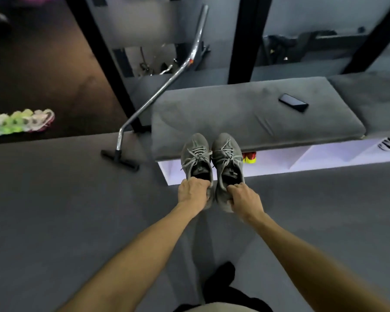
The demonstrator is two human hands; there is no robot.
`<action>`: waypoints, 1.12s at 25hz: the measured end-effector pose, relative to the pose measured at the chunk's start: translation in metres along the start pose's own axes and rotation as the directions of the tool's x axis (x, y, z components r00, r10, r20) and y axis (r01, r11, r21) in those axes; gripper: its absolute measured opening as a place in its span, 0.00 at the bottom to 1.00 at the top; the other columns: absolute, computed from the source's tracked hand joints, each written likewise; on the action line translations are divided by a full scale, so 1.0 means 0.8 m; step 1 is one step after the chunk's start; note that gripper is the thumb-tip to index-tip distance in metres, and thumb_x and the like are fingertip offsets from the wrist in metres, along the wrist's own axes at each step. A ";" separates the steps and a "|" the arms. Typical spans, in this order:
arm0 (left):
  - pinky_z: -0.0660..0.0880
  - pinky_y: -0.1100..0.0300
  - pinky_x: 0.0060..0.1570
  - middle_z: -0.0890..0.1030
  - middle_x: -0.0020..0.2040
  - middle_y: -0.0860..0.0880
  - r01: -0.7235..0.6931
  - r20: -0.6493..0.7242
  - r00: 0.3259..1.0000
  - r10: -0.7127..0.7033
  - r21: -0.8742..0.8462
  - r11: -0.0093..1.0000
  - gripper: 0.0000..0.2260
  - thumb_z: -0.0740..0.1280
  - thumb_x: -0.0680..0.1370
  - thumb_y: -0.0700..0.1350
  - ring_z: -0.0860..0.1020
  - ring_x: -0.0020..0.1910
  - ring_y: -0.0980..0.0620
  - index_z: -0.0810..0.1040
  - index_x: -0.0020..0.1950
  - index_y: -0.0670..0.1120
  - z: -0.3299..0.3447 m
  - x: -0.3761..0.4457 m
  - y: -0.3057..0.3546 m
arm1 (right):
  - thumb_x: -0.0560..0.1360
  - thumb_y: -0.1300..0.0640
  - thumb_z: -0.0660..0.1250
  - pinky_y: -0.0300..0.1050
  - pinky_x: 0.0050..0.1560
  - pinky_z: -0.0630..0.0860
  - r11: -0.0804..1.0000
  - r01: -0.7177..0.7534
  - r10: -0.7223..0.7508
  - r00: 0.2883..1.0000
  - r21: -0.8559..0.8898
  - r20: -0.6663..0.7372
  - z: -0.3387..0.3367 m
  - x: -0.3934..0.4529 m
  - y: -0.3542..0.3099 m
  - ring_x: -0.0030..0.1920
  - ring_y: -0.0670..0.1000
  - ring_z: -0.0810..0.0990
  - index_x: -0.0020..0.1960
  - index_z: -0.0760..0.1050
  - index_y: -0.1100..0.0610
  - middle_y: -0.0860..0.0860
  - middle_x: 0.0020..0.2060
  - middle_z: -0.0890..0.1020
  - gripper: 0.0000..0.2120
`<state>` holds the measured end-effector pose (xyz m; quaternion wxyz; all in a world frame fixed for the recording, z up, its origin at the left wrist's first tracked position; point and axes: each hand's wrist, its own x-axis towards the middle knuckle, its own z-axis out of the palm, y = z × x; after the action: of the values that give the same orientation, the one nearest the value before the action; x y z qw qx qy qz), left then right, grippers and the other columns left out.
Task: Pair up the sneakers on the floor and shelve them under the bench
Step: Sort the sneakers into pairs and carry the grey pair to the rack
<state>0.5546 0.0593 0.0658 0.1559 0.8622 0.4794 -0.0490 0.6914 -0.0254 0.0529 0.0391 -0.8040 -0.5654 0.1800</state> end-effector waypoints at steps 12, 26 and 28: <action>0.65 0.57 0.40 0.78 0.42 0.47 0.094 0.037 0.995 -0.093 -0.017 0.995 0.08 0.69 0.75 0.45 0.78 0.46 0.43 0.71 0.39 0.51 0.154 -0.069 -0.074 | 0.73 0.58 0.65 0.51 0.46 0.76 0.990 0.143 -0.142 0.983 -0.001 0.115 0.171 -0.027 -0.004 0.53 0.59 0.78 0.54 0.75 0.56 0.54 0.51 0.78 0.10; 0.66 0.57 0.39 0.80 0.45 0.47 0.141 0.046 0.989 -0.140 -0.006 0.990 0.02 0.69 0.76 0.45 0.78 0.47 0.45 0.78 0.47 0.48 0.497 0.211 -0.200 | 0.74 0.58 0.64 0.51 0.48 0.76 0.990 0.140 -0.137 0.978 -0.006 0.154 0.502 0.269 0.088 0.53 0.59 0.79 0.55 0.75 0.55 0.54 0.53 0.77 0.10; 0.66 0.57 0.40 0.80 0.47 0.47 0.141 0.042 0.989 -0.141 0.006 0.990 0.02 0.68 0.76 0.44 0.78 0.49 0.45 0.78 0.47 0.48 0.522 0.253 -0.214 | 0.75 0.58 0.65 0.52 0.48 0.76 0.991 0.136 -0.131 0.980 -0.019 0.151 0.530 0.314 0.097 0.53 0.60 0.79 0.56 0.75 0.55 0.55 0.54 0.77 0.11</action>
<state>0.5457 0.1756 -0.4148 0.1608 0.8251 0.5357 -0.0792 0.6940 0.1187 -0.4245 -0.0032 -0.7489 -0.6221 0.2283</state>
